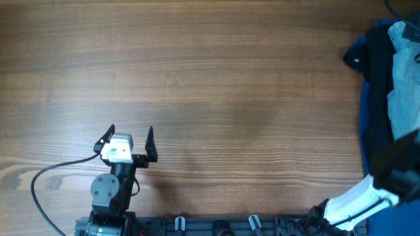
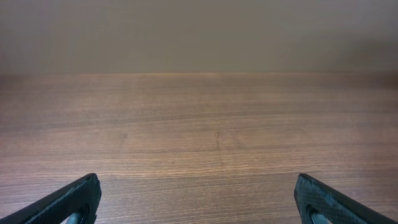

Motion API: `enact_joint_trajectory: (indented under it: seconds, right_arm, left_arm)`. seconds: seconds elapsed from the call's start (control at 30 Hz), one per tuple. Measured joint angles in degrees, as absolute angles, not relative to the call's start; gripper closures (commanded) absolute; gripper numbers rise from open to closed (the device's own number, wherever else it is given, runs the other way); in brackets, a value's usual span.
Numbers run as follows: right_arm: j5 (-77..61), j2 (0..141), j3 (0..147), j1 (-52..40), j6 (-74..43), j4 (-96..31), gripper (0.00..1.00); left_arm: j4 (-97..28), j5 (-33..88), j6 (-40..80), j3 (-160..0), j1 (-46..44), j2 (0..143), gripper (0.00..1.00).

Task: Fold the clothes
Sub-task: 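Reach the right gripper into the clothes pile and grasp the light-blue jeans, then pull the jeans out with the right gripper and lay them mid-table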

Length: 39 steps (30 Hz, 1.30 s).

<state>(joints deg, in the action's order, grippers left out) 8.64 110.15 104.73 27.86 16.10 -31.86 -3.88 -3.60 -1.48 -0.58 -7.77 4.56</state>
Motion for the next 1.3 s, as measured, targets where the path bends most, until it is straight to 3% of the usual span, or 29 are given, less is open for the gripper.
enact_joint_trajectory:
  seconds: [0.23, 0.43, 0.5, 0.67, 0.77, 0.87, 1.07, 1.3]
  right_arm:
    - [8.4, 123.5, 104.7, 28.1, 15.9, -20.2, 0.04]
    - [8.4, 129.1, 104.7, 28.2, 15.7, -18.1, 0.05]
    - [8.4, 131.4, 104.7, 28.8, 15.6, -18.3, 0.10]
    - [8.0, 132.1, 104.7, 31.2, 14.0, -19.0, 0.36]
    - [7.7, 132.1, 104.7, 32.0, 13.5, -19.0, 0.78]
    - [7.6, 132.1, 104.7, 31.9, 13.3, -19.0, 0.96]
    - [6.0, 129.7, 104.6, 32.2, 13.5, -19.6, 0.96]
    - [-3.6, 109.4, 104.6, 27.9, 12.8, -29.6, 0.96]
  left_arm:
    - [-3.9, -3.6, -1.5, -0.6, -7.8, 4.6, 0.00]
    - [-3.9, -3.6, -1.5, -0.6, -7.8, 4.6, 0.00]
    - [-3.9, -3.6, -1.5, -0.6, -7.8, 4.6, 0.00]
    - [-3.9, -3.6, -1.5, -0.6, -7.8, 4.6, 0.00]
    - [-3.9, -3.6, -1.5, -0.6, -7.8, 4.6, 0.00]
    - [-3.9, -3.6, -1.5, -0.6, -7.8, 4.6, 0.00]
    - [-3.9, -3.6, -1.5, -0.6, -7.8, 4.6, 0.00]
    - [-3.9, -3.6, -1.5, -0.6, -7.8, 4.6, 0.00]
